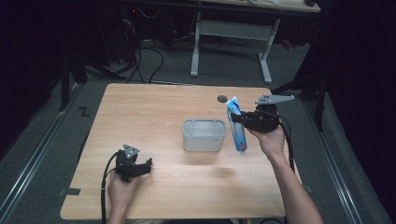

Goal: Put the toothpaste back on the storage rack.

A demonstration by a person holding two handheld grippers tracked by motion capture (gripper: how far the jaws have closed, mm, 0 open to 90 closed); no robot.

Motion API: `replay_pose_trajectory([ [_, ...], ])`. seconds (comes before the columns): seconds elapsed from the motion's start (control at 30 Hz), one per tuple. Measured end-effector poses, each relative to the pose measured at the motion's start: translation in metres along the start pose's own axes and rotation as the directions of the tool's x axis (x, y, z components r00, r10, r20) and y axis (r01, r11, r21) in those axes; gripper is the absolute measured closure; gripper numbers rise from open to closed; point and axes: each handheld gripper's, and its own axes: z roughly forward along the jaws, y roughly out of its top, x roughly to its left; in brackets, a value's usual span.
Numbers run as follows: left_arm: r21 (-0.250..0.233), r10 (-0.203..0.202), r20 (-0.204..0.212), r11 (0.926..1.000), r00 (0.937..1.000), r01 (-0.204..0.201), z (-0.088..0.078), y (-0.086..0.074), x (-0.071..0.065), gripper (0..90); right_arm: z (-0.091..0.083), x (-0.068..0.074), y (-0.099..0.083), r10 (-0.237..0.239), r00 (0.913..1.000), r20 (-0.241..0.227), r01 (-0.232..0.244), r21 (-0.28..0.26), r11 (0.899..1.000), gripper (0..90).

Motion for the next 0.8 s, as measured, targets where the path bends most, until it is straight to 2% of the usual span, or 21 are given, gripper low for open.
replay_pose_trajectory([
  [0.13,0.0,0.0,0.0,1.0,1.0,0.0,0.0,0.0,0.0,21.1,0.002,0.001,0.005,0.006,0.9996,-0.027,-0.006,-0.012,1.0,75.0],
  [0.8,0.0,0.0,0.001,1.0,1.0,0.0,0.0,0.0,0.0,21.0,0.008,0.011,0.031,-0.019,0.9993,-0.032,0.018,-0.047,0.999,75.0],
])
